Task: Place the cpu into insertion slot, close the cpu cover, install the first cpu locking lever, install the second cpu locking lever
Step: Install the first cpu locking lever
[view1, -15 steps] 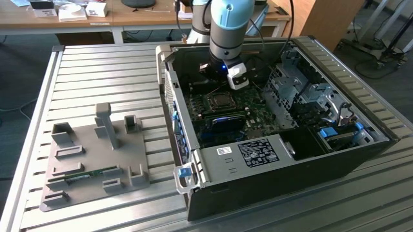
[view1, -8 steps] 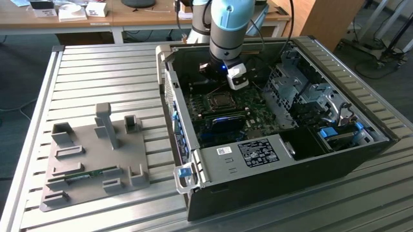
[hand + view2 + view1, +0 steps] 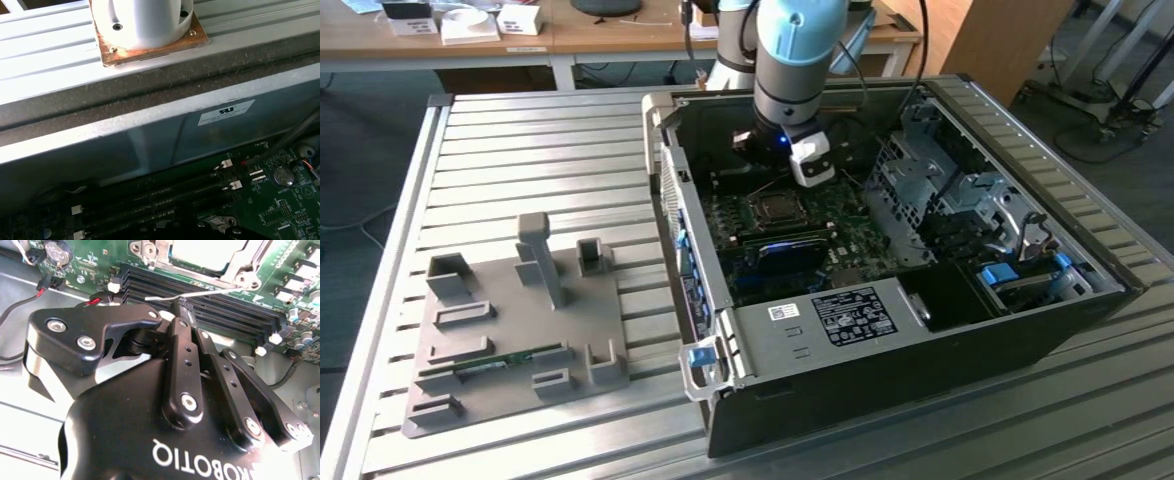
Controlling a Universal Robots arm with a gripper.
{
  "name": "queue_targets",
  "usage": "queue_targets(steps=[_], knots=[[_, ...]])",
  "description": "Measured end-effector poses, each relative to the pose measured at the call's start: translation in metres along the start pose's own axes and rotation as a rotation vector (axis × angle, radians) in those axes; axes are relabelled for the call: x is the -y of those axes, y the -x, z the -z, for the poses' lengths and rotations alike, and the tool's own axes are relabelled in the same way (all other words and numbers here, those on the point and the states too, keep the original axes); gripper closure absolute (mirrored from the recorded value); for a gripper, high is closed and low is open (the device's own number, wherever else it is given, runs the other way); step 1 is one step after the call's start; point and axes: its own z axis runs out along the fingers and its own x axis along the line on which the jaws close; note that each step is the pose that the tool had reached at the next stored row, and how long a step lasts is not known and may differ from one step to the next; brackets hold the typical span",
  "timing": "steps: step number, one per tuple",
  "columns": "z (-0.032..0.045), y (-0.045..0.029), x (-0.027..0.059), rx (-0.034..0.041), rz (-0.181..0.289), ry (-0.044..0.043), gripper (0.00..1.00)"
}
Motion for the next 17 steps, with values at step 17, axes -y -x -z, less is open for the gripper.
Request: queue_targets(steps=[17], knots=[[-0.0027, 0.0027, 0.0010, -0.0050, -0.003, 0.0180, 0.89]])
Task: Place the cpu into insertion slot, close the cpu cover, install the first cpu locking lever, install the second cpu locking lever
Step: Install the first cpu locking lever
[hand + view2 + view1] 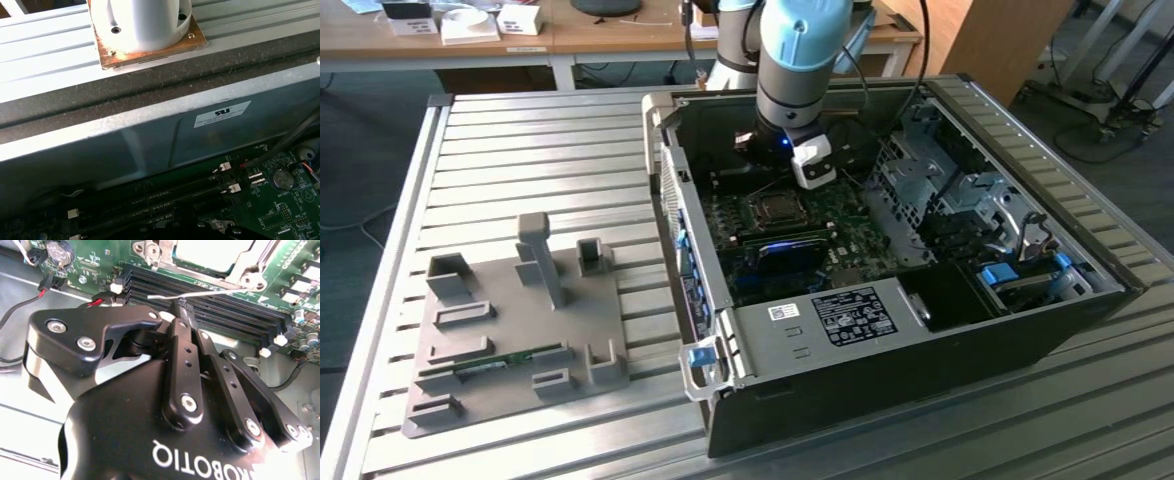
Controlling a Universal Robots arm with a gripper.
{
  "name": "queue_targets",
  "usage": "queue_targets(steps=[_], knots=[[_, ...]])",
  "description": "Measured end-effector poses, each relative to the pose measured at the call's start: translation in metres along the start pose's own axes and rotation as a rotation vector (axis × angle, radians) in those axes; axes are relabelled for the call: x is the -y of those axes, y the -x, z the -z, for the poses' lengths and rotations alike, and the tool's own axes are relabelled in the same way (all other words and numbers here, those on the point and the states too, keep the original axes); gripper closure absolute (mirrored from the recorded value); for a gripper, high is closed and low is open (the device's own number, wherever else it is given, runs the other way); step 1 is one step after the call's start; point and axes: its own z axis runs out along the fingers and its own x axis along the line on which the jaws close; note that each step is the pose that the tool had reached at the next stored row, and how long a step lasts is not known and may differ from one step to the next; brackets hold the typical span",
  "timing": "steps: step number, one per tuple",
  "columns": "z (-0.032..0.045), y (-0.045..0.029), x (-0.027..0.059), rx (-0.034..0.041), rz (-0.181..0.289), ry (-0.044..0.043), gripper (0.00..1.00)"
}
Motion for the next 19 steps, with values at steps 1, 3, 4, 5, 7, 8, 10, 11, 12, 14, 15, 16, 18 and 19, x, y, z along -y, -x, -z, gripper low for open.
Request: queue_targets(steps=[1, 3, 4, 5, 7, 8, 10, 11, 12, 14, 15, 16, 18, 19], knots=[[-0.0001, 0.0000, 0.0000, -0.0001, 0.000, 0.0002, 0.89], [-0.0002, 0.0001, 0.0002, -0.0003, 0.000, 0.0001, 0.89], [-0.0002, 0.0002, 0.0003, -0.0003, 0.000, 0.0000, 0.89], [-0.0005, 0.0003, 0.0004, -0.0002, 0.000, 0.0000, 0.89], [-0.0011, 0.0006, 0.0007, -0.0002, 0.000, 0.0001, 0.89], [-0.0014, 0.0008, 0.0008, -0.0002, 0.000, 0.0001, 0.89], [-0.0021, 0.0013, 0.0012, -0.0003, 0.000, 0.0000, 0.89], [-0.0025, 0.0018, 0.0014, -0.0003, 0.000, 0.0001, 0.89], [-0.0028, 0.0021, 0.0016, -0.0002, 0.000, 0.0001, 0.89], [-0.0034, 0.0026, 0.0020, -0.0002, 0.000, 0.0001, 0.89], [-0.0036, 0.0028, 0.0022, -0.0002, 0.000, 0.0001, 0.89], [-0.0037, 0.0030, 0.0024, -0.0001, 0.000, 0.0003, 0.89], [-0.0036, 0.0033, 0.0031, -0.0002, 0.000, 0.0002, 0.89], [-0.0036, 0.0034, 0.0034, -0.0002, 0.000, 0.0002, 0.89]])
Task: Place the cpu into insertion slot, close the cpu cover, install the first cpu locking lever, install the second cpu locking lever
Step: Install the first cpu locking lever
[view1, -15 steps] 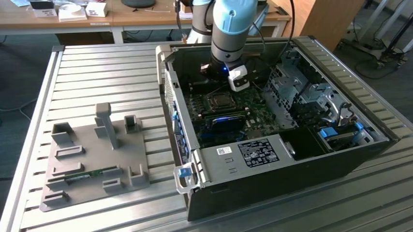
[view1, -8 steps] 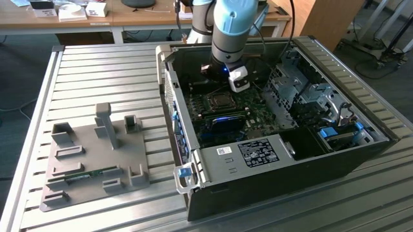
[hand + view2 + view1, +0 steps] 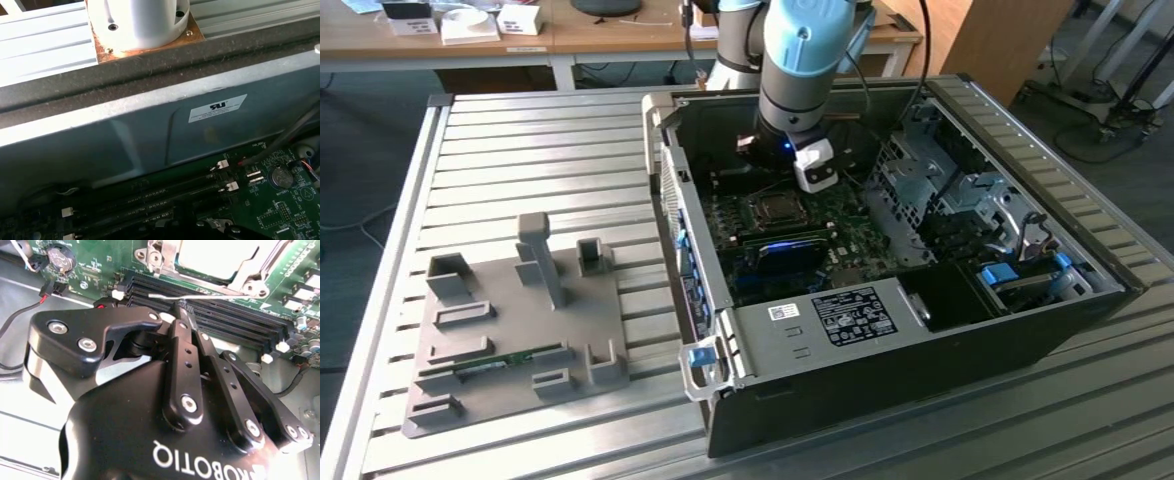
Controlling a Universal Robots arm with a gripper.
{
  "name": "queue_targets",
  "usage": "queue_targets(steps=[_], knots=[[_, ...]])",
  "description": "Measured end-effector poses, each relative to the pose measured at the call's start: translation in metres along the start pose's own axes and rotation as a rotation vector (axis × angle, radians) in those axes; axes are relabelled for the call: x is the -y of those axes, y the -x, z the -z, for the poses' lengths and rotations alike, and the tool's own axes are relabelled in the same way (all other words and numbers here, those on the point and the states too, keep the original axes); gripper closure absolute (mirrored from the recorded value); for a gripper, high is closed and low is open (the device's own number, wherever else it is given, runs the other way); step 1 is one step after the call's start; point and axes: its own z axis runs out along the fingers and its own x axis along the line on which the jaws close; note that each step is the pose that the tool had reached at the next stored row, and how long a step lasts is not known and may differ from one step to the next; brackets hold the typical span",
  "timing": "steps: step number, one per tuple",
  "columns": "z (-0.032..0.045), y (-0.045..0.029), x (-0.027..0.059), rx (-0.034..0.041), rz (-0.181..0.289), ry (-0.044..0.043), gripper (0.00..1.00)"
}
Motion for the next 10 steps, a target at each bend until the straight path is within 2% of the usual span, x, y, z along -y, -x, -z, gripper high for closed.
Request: queue_targets(steps=[8, 10], knots=[[0.0007, 0.0007, 0.0020, 0.0000, 0.000, 0.0000, 0.89], [0.0007, 0.0007, 0.0021, -0.0011, -0.001, 0.0034, 0.89]])
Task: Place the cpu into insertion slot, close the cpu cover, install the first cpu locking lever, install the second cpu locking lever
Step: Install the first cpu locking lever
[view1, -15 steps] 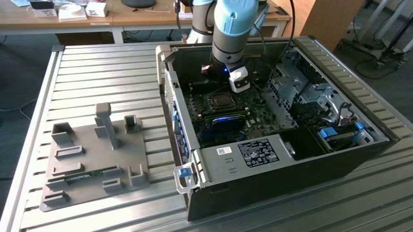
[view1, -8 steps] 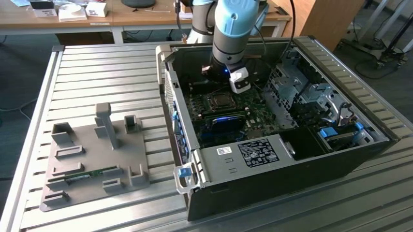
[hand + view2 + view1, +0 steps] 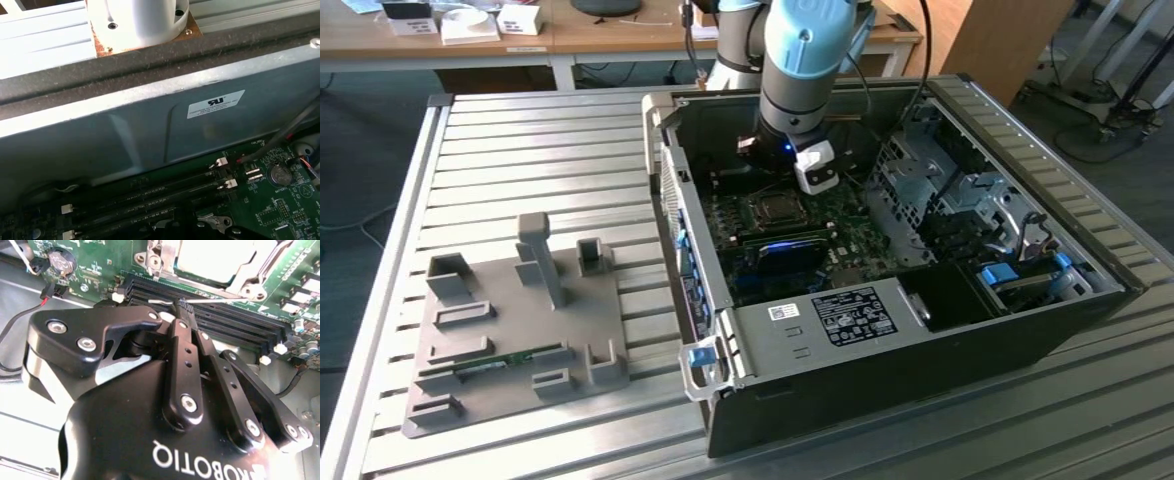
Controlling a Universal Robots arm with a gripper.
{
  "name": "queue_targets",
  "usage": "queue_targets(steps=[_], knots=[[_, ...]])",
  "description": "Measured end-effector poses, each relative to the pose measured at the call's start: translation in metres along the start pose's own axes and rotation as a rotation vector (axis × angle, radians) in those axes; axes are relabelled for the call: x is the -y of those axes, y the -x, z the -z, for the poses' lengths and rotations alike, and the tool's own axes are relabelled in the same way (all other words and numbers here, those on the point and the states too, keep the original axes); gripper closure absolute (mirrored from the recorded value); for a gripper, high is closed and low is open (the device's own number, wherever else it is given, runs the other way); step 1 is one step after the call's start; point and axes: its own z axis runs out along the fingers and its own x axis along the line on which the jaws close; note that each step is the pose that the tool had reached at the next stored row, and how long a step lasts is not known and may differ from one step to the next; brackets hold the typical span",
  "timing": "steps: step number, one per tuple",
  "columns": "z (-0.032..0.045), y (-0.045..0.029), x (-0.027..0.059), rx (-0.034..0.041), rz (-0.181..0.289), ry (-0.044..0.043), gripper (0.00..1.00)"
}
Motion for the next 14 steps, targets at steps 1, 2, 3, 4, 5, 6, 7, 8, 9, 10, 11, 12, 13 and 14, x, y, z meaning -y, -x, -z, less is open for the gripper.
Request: queue_targets(steps=[1, 2, 3, 4, 5, 6, 7, 8, 9, 10, 11, 12, 13, 14], knots=[[0.0000, 0.0000, 0.0000, -0.0009, -0.001, 0.0033, 0.89], [-0.0001, 0.0000, -0.0001, -0.0022, -0.001, 0.0080, 0.89], [-0.0001, 0.0000, 0.0000, -0.0034, -0.002, 0.0124, 0.89], [-0.0002, 0.0000, 0.0000, -0.0042, -0.003, 0.0153, 0.89], [-0.0001, 0.0000, -0.0001, -0.0048, -0.003, 0.0171, 0.89], [-0.0002, 0.0000, -0.0001, -0.0050, -0.003, 0.0181, 0.89], [-0.0002, 0.0000, -0.0001, -0.0053, -0.004, 0.0190, 0.89], [-0.0002, 0.0000, 0.0000, -0.0056, -0.004, 0.0202, 0.89], [-0.0003, 0.0000, 0.0000, -0.0057, -0.004, 0.0209, 0.89], [-0.0003, 0.0000, 0.0001, -0.0059, -0.004, 0.0214, 0.89], [-0.0004, 0.0000, 0.0002, -0.0060, -0.004, 0.0217, 0.89], [-0.0004, 0.0000, 0.0003, -0.0061, -0.004, 0.0221, 0.89], [-0.0004, 0.0000, 0.0003, -0.0063, -0.004, 0.0226, 0.89], [-0.0005, 0.0001, 0.0004, -0.0065, -0.004, 0.0231, 0.89]])
